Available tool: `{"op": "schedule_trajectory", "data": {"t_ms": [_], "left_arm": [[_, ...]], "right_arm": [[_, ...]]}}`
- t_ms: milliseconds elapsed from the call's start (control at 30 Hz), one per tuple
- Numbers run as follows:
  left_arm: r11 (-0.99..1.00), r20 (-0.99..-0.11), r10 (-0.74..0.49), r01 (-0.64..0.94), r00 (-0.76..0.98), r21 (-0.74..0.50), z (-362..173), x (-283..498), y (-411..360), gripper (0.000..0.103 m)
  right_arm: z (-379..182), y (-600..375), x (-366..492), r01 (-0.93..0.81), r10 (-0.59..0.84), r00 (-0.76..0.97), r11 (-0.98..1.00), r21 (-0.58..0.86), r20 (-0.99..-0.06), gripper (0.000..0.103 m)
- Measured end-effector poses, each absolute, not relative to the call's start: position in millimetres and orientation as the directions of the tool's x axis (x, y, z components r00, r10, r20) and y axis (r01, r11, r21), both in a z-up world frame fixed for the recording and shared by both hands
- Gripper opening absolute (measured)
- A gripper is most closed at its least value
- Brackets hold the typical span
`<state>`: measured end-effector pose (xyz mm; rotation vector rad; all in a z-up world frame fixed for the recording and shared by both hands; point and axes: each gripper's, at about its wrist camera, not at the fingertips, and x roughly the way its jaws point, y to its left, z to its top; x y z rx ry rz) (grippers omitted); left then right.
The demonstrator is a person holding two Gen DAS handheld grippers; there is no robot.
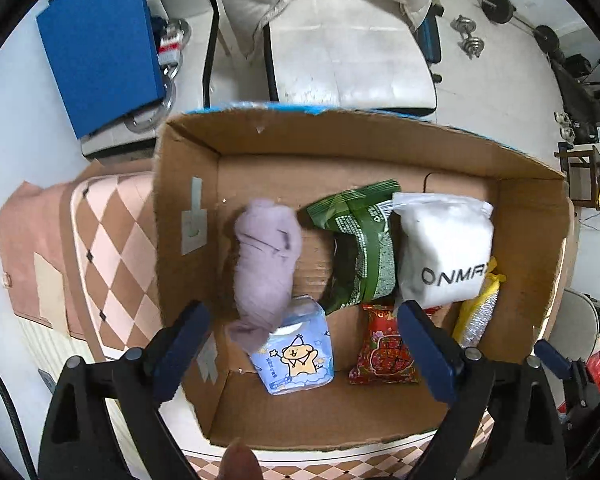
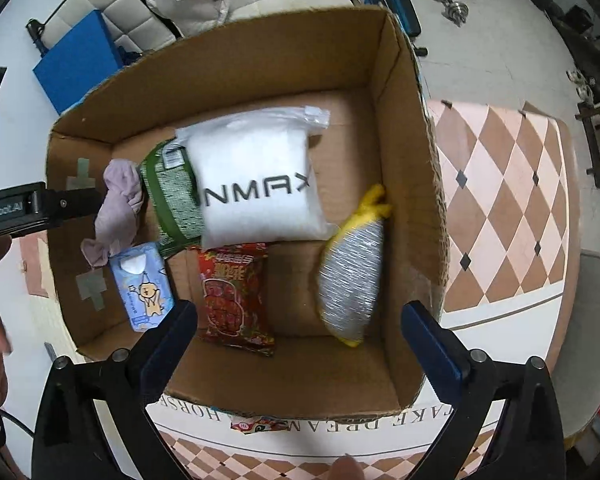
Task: Organize soft objects
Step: 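Carry the cloth toy and sponge into the box and release both, then grasp the panda snack bag with left tool while right tool grasps blue drink tube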
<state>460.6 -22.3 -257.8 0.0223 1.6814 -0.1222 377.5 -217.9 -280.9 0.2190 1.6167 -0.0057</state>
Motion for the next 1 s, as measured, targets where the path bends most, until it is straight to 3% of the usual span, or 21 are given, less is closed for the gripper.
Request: {"op": "schedule_trajectory", "data": {"t_ms": [267,433,733,1000], "left_arm": [[0.982,-0.996,-0.092,0.165,0.009,-0.090,-211,403,-29,0.097],[0.991,-0.984,0.029,0.122,0.177,0.051,-198,324,-14,0.097],[0.993,-0.994,0.093,0.071,0.059,0.098,-285,224,0,0.097],[0.993,-0.995,0.102,0.069,-0.020,0.100,-321,193,-3,0.097]], "right_arm": [[-232,-205,357,0.001,0.153,0.113,0.988,0.154,-0.982,0.103],[-221,-200,297,-0.179,0.060,0.245,0.984,0.016,-0.968,0.103],[-308,-184,206,-0.442,-0.038,0.205,0.888,-0.127,-0.978,0.102],[-387,-164,209,-0.506,-0.083,0.119,0.853,-0.132,-0.989,0.087]]}}
